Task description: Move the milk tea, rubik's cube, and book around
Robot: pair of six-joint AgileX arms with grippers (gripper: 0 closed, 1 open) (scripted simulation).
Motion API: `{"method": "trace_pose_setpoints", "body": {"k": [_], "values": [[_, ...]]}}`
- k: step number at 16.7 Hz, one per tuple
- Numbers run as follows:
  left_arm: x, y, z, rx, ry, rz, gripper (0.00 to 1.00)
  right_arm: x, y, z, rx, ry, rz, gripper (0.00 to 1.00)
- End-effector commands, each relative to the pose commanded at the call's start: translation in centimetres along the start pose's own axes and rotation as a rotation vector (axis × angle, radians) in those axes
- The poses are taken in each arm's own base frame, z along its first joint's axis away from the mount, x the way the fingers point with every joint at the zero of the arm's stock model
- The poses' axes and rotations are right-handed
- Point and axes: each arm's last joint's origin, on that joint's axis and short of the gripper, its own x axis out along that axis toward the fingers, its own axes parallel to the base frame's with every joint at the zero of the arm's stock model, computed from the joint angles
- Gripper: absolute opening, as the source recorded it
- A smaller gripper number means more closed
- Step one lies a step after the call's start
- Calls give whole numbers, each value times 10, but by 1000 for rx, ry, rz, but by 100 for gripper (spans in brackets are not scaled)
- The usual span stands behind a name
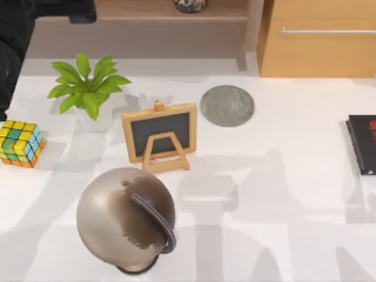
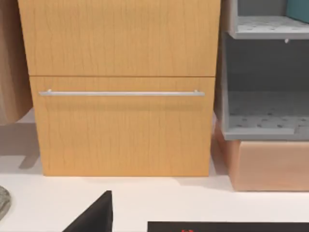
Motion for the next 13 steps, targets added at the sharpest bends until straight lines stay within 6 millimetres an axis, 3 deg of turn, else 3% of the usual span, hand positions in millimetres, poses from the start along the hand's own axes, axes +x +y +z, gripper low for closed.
{"method": "trace_pose_setpoints", "body": {"k": [3, 6, 10, 13], "values": [[62, -58, -25, 16, 41, -5, 100, 0, 0, 0, 0, 0, 0, 100], [102, -114, -63, 27, 55, -9, 100, 0, 0, 0, 0, 0, 0, 100], [125, -164, -100, 22, 43, -6, 100, 0, 0, 0, 0, 0, 0, 100], [129, -177, -111, 18, 36, -3, 100, 0, 0, 0, 0, 0, 0, 100]]}}
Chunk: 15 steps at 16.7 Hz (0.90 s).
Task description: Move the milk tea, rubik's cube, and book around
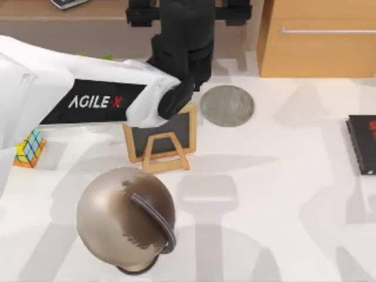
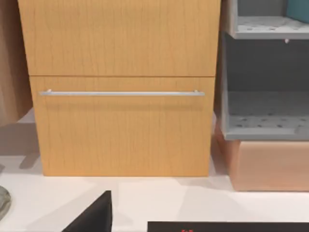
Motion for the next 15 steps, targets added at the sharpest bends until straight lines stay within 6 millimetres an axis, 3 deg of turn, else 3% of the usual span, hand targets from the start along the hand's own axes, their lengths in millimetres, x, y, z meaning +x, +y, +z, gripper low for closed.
{"method": "trace_pose_setpoints", "body": {"k": [6, 15], "values": [[4, 2, 0, 1, 2, 1, 100, 0, 0, 0, 0, 0, 0, 100], [70, 7, 0, 0, 0, 4, 100, 0, 0, 0, 0, 0, 0, 100]]}}
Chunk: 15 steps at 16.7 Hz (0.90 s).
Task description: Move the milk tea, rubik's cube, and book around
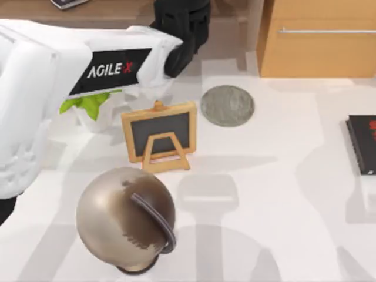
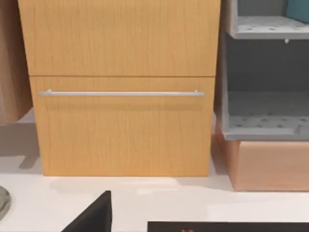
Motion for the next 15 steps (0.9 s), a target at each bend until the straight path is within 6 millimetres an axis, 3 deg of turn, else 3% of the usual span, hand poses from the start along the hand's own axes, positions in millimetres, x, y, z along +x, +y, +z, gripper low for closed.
{"method": "trace_pose_setpoints", "body": {"k": [8, 15], "values": [[10, -7, 0, 0, 0, -4, 100, 0, 0, 0, 0, 0, 0, 100], [10, -7, 0, 0, 0, -4, 47, 0, 0, 0, 0, 0, 0, 100]]}}
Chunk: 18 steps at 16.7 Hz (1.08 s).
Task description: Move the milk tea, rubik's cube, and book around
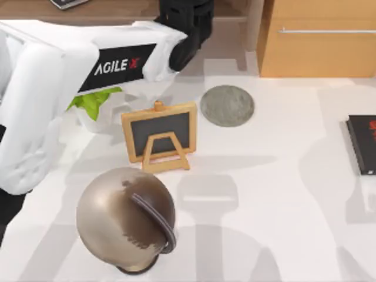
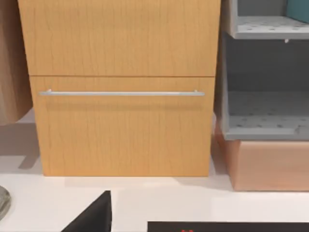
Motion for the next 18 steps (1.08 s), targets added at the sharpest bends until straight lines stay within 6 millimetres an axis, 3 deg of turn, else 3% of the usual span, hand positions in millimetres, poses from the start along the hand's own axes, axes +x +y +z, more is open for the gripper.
{"method": "trace_pose_setpoints", "body": {"k": [6, 16, 18], "values": [[0, 0, 0, 0, 0, 0, 2, 0, 0, 0, 0, 0, 0, 100], [0, 0, 2, 1, -4, 0, 0, 0, 0, 0, 0, 0, 0, 100], [2, 11, 6, 15, -23, 29, 0, 0, 0, 0, 0, 0, 0, 100]]}}
